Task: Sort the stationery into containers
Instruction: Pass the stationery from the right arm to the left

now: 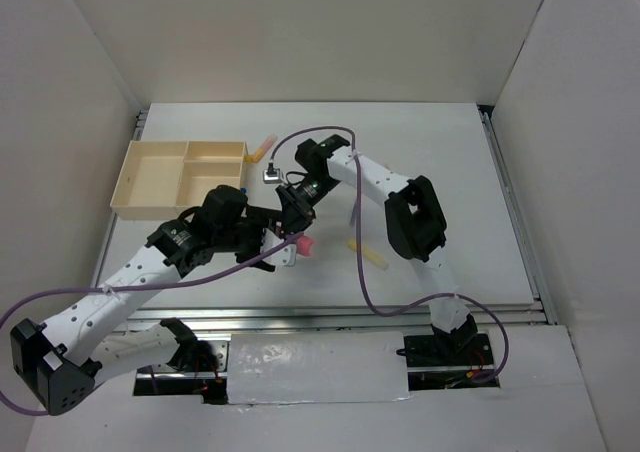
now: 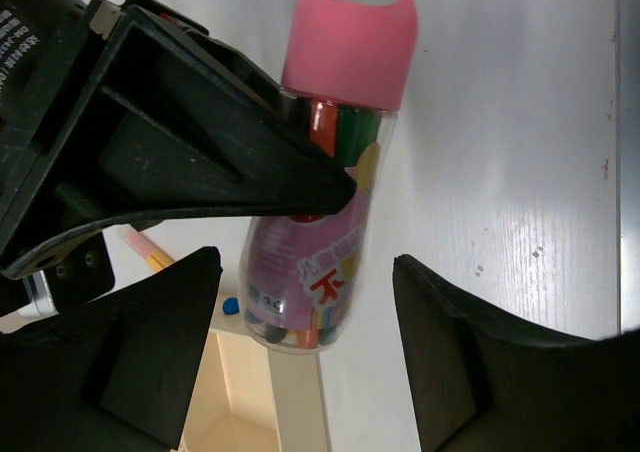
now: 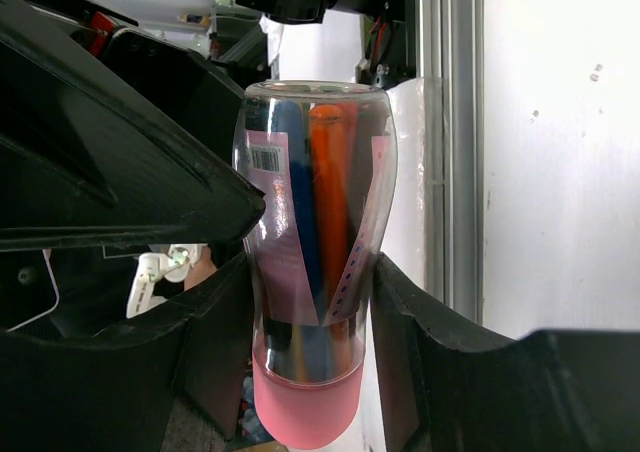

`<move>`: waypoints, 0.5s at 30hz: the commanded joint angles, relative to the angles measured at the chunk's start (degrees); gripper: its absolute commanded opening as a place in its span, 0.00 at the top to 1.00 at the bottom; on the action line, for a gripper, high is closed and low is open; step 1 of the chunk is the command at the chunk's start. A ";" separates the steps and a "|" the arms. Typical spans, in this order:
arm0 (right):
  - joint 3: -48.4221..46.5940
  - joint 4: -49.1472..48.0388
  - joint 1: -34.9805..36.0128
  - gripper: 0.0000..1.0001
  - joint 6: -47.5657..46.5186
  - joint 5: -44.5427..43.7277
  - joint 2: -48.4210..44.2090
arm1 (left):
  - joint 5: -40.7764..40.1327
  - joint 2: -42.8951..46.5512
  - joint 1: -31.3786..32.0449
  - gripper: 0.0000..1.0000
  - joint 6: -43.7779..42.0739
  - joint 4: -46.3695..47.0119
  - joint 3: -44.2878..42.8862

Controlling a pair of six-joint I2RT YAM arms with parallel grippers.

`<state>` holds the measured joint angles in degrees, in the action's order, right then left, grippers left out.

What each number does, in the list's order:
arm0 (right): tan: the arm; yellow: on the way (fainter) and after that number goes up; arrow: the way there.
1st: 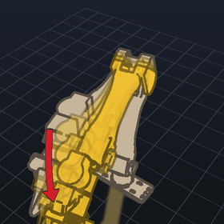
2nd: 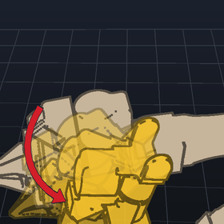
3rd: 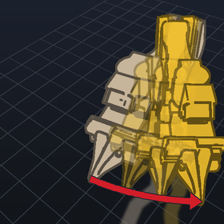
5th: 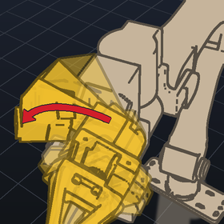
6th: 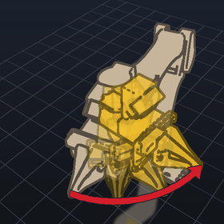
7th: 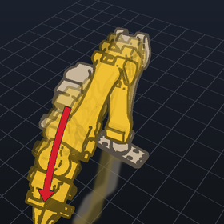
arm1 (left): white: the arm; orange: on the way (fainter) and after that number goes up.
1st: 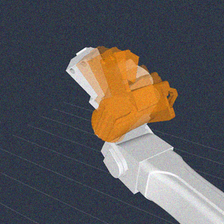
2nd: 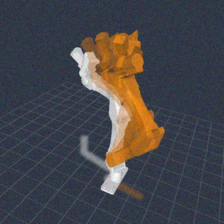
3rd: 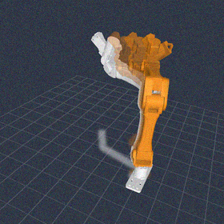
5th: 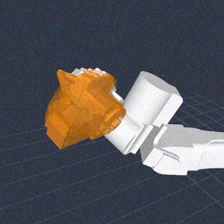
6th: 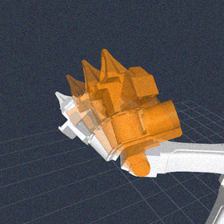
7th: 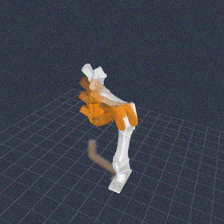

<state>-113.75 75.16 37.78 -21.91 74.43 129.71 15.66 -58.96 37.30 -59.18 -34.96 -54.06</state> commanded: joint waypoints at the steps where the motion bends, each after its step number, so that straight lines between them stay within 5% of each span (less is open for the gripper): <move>1: -0.50 3.86 1.07 1.00 0.99 3.09 -1.39 | -1.34 0.51 0.41 0.18 1.87 2.88 -0.61; 15: 0.02 2.72 1.77 1.00 3.28 4.14 -2.36 | -2.48 1.30 1.29 0.27 0.47 3.32 3.00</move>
<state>-113.32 75.26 38.72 -19.59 74.98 129.71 13.21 -58.63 38.06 -58.35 -32.93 -51.96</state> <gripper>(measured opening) 0.525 0.738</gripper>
